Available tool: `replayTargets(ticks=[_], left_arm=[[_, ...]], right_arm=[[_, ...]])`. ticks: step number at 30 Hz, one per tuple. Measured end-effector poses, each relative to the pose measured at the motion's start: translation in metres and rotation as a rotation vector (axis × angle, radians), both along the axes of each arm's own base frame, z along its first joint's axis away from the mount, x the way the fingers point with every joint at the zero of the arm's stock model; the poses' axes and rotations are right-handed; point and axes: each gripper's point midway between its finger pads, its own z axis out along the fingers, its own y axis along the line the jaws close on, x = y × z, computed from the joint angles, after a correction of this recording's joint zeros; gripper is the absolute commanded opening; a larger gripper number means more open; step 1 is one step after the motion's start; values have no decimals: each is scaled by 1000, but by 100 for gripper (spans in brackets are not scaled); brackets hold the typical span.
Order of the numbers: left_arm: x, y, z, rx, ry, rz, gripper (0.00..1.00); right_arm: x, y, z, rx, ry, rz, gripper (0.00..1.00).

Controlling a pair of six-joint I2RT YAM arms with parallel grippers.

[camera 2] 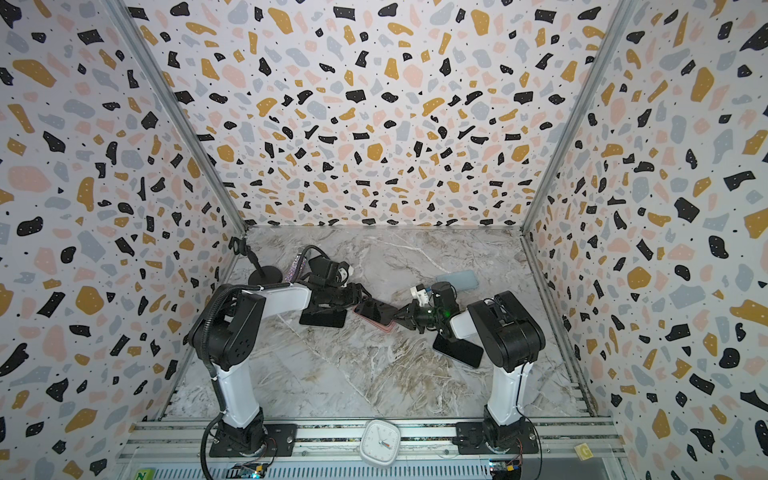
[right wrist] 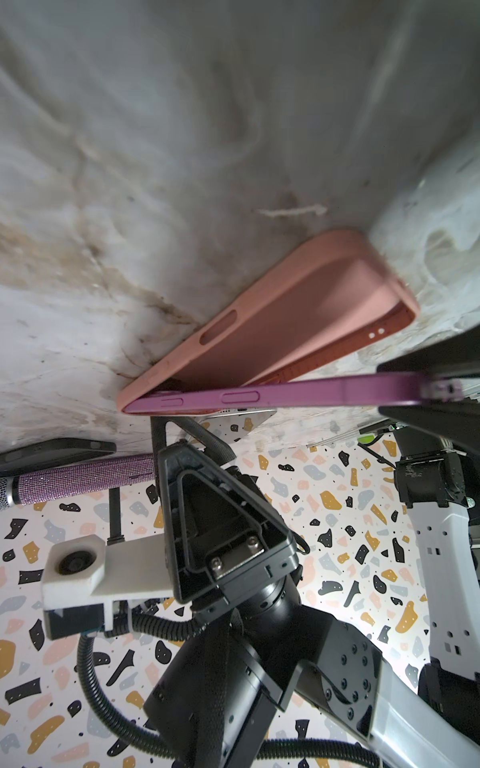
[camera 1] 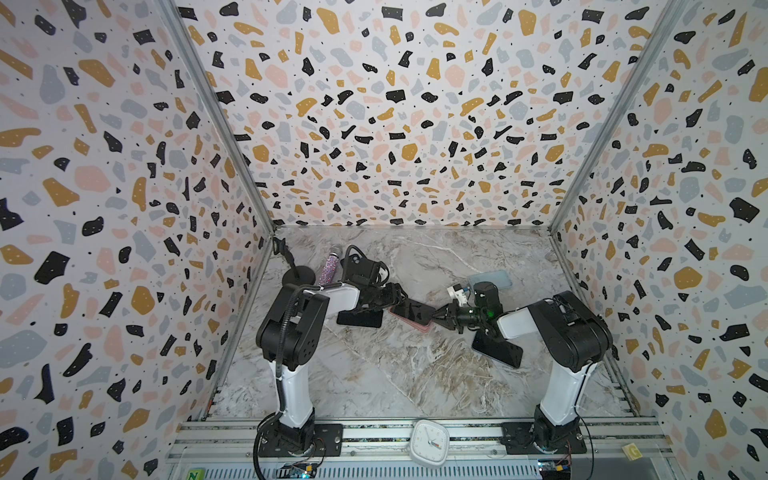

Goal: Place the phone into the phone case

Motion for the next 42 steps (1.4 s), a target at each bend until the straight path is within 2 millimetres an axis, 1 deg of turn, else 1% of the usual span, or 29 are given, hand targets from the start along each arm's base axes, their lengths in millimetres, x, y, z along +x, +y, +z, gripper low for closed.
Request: replayTargets(ticks=[9,15,24,27,32,36,39,42], left_arm=[[-4,2,0,-7,-4,8,69],[-10,5,1,-7,-5,17,69],[-10,6,0,-16,-12,36,68],[-9,7,0,-16,-14,42,68],[-9,6,0,-17,-18,46,68],[-10,5,0,-19,-17,45,68],[-11,4,1,-20,-18,46,68],[-12,4,1,-22,-14,45,68]], right_arm=[[-1,2,-3,-3,12,1,0],[-2,5,-5,-8,23,-7,0],[-4,8,-6,-11,33,-14,3],[-5,8,-7,-15,33,-17,6],[-6,8,-12,-33,29,-23,15],[-15,7,-26,-88,71,-25,21],[-15,7,-26,-102,56,-21,26],[-15,6,-24,-119,43,-20,28]])
